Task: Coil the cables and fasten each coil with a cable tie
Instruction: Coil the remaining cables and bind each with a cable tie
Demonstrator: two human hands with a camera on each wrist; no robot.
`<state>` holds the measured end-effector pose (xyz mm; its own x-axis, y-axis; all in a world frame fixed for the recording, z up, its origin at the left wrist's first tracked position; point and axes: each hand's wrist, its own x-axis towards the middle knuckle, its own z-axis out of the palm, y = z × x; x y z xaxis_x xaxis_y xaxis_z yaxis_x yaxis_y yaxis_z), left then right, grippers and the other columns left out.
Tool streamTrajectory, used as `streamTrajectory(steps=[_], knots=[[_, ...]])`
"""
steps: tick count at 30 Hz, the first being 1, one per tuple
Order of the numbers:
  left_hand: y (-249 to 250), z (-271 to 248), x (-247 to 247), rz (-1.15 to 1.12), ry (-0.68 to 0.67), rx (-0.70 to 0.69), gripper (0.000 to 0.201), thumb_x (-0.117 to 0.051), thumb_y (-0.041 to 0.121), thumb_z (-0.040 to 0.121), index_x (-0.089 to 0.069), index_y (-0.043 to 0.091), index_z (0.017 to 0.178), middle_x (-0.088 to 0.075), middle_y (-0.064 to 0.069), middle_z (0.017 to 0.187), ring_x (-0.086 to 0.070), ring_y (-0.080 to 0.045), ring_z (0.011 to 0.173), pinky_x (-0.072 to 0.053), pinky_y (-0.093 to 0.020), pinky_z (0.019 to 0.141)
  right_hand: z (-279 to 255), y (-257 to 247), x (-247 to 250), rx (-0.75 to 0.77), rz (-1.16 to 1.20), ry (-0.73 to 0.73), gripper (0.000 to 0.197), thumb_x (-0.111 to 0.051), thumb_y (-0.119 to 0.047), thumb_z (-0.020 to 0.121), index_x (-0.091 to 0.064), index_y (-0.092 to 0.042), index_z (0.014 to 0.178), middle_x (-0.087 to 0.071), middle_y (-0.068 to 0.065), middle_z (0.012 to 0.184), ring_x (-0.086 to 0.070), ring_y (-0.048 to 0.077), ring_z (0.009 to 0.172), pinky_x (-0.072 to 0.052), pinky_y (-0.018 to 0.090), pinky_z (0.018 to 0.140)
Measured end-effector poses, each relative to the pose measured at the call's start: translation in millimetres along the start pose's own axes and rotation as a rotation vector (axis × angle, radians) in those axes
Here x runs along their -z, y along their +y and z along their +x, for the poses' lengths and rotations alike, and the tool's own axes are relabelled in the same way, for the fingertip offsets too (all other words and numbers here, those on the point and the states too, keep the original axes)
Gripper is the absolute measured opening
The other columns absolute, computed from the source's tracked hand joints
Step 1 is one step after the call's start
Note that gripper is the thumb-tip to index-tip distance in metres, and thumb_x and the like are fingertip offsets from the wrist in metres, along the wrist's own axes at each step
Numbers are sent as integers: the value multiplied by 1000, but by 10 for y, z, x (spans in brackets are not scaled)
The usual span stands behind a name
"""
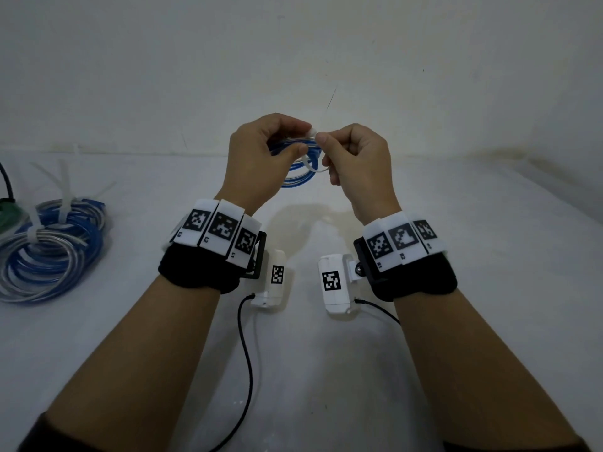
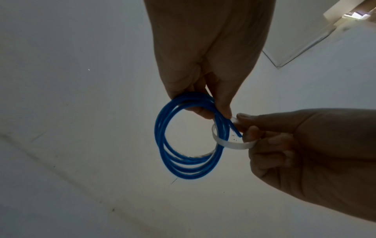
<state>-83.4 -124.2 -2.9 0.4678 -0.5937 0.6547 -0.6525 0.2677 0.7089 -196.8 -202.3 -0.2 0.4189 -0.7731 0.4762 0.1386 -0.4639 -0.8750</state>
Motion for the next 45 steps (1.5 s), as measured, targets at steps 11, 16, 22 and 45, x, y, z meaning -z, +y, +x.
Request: streamTrajectory(steps=[11,16,22,45], knots=[[-19,3,50,40,-36,-107,20,-67,7,80,-63,12,99,-63,13,90,-64,1,85,-51,-14,79,-35,-104,-7,-43,108,-75,16,-64,-13,87,-52,-4,81,-59,8,59,-46,9,39,-39,20,43],[-13,-5,68,73,-119,-128,19,-65,5,81,-63,15,97,-61,16,87,-63,4,82,-50,-11,78,-12,-102,31,-170,124,-114,22,-64,-15,87,-56,0,101,-57,7,59,-44,8,38,-39,21,43],[40,3,104,43,-115,-107,19,-67,5,80,-61,15,95,-62,16,86,-62,7,80,-49,-10,77,3,-168,113,-271,211,-233,16,-57,-23,92,-64,-8,92,-54,10,66,-46,9,41,-45,19,48],[353,-229,407,2,-259,-65,25,-64,2,82,-60,18,100,-63,16,90,-60,8,82,-44,-6,78,28,-461,-29,-482,136,-283,15,-60,-17,89,-64,-2,89,-65,10,77,-62,20,66,-51,28,63]])
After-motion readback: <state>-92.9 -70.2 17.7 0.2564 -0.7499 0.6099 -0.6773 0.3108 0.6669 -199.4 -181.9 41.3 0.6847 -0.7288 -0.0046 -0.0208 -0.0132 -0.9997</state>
